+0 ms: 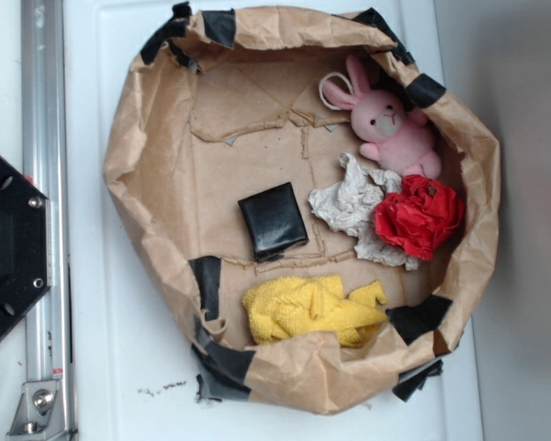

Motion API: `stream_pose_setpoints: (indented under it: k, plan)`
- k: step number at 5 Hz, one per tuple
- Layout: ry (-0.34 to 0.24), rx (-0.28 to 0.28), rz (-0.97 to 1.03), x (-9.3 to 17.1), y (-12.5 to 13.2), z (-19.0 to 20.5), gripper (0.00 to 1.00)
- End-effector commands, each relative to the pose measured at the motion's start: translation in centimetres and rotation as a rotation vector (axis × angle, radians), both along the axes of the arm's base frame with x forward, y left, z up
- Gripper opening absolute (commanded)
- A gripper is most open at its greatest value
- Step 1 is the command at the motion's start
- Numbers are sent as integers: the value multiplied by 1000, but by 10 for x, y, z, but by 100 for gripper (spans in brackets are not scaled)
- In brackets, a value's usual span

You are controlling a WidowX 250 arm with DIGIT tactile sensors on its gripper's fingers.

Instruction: Grab the black box.

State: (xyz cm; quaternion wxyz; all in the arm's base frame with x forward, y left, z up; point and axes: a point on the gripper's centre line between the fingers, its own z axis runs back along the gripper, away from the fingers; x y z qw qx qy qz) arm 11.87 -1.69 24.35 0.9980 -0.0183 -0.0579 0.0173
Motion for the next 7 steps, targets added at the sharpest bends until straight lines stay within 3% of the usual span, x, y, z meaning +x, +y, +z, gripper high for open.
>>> stream_pose_setpoints:
  k: [1, 2, 3, 4, 5, 6, 7]
  plan:
    - [0, 0, 0, 0, 0, 0, 100]
    - [20, 172, -145, 50, 43, 2, 100]
    - [15, 279, -358, 108, 55, 2, 100]
    - [6, 305, -595, 160, 52, -7, 100]
    - [-75, 333, -835, 196, 49, -47, 100]
    - [-205, 194, -1069, 181, 39, -76, 100]
    - [-166, 174, -1295, 168, 30, -111, 100]
